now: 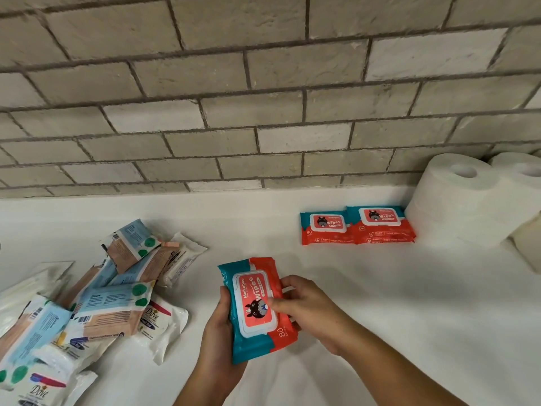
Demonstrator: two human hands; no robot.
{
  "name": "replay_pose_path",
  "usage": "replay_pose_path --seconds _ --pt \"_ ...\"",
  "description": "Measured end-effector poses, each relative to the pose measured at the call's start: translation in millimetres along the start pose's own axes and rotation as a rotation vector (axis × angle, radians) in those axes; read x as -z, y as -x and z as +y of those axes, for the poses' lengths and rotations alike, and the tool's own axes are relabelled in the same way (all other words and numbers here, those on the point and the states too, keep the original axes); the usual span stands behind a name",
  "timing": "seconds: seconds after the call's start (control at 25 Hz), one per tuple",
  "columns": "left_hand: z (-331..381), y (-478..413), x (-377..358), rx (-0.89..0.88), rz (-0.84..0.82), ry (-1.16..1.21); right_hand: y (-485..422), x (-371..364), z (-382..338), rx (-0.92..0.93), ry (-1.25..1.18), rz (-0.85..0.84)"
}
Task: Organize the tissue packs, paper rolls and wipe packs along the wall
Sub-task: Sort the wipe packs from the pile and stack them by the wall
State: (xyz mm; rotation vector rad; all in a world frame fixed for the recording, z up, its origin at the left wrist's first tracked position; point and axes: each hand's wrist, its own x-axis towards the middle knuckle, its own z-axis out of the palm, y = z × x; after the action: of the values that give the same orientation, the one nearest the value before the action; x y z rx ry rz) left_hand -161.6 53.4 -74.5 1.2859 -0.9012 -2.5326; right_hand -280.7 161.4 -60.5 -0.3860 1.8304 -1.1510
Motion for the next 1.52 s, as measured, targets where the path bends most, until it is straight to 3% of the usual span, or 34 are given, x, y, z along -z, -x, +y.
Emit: replay_pose_path --seconds 0.16,0.32,0.4,0.48,0.56,0.68,0.76,0.92,1.28,1.52 --pt "6 1 3 -0.021 -0.069 -0.091 -1 10 2 -0.017 -0.110 0.000" --pt "25 5 1 -0.027 -0.130 -0.312 5 11 4 -0.072 -0.314 -0.249" --pt "41 0 2 -0.060 -0.119 -0.448 9 6 11 -0.077 -0.449 -0.292" --pt "52 -10 5 -0.089 -0.080 -0.425 11 -4 20 -0.062 -0.651 -0.288" --pt "54 -22 8 -0.162 -0.026 -0.307 4 -8 24 -0.013 -0.879 -0.191" --pt "42 -36 14 -0.240 0.050 -0.255 -31 12 19 0.021 -1.138 0.100" --pt "29 -40 20 -0.206 0.074 -0.285 -58 32 14 -0.042 -1.166 0.281" --pt "19 -37 30 -0.169 0.084 -0.272 -99 59 1 -0.038 -1.239 0.462" --pt "12 -24 72 -0.166 0.230 -0.168 -138 88 2 -0.122 -1.193 0.599" --pt "9 -22 87 -0.154 0.263 -0.167 -140 92 11 -0.097 -0.987 0.657"
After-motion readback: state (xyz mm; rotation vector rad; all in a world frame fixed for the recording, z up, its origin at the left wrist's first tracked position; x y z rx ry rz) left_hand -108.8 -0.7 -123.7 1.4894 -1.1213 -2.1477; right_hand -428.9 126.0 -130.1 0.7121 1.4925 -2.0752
